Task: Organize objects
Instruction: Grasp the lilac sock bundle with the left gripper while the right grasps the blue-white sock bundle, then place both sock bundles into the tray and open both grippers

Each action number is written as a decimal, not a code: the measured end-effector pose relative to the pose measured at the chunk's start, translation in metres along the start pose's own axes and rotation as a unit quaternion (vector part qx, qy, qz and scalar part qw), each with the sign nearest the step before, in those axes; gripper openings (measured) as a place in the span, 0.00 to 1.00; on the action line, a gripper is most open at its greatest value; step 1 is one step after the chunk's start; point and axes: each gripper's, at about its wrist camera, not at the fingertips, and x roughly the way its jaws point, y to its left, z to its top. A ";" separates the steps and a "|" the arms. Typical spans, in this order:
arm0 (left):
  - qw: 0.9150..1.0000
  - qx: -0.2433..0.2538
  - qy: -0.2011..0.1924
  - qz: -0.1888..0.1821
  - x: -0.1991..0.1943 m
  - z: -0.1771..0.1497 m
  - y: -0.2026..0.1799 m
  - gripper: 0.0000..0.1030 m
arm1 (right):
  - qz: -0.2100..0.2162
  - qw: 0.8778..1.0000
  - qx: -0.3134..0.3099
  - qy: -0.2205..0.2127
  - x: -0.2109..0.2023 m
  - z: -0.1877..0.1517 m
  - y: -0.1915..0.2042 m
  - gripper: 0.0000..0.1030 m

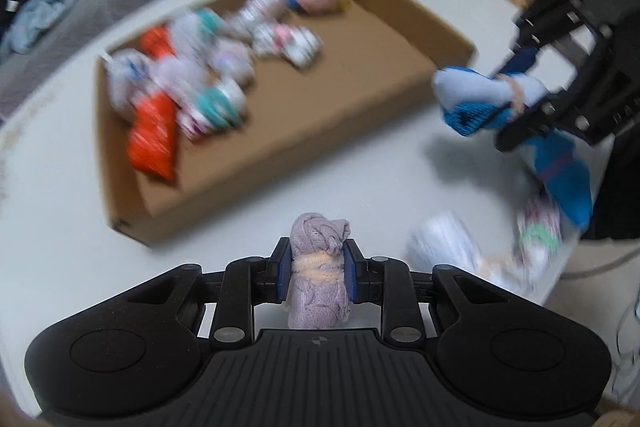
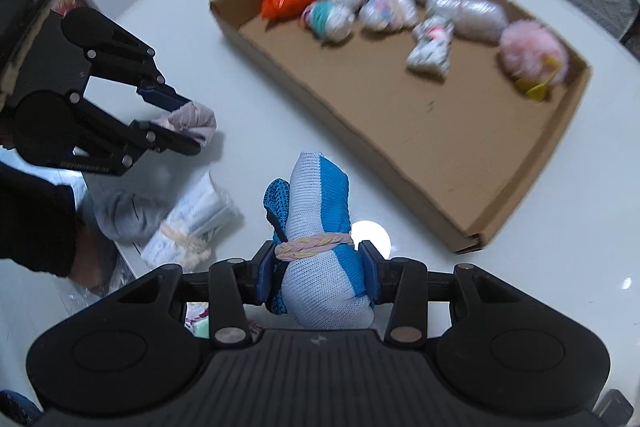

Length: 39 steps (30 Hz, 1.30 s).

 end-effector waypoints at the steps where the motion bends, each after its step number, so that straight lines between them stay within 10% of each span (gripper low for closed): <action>1: 1.000 -0.008 -0.012 0.002 -0.006 0.006 0.003 0.31 | -0.004 1.000 0.003 -0.010 -0.003 0.009 0.003 0.39; 11: 0.995 -0.040 -0.095 0.016 -0.014 0.096 0.004 0.31 | -0.059 0.989 0.075 -0.117 -0.033 0.058 -0.056 0.39; 19: 0.994 -0.011 -0.112 0.010 0.022 0.156 -0.011 0.31 | -0.081 0.986 0.075 -0.123 -0.025 0.081 -0.080 0.39; 39: 0.997 0.035 -0.062 0.029 0.112 0.167 -0.007 0.31 | -0.072 0.990 0.083 -0.091 0.021 0.098 -0.114 0.39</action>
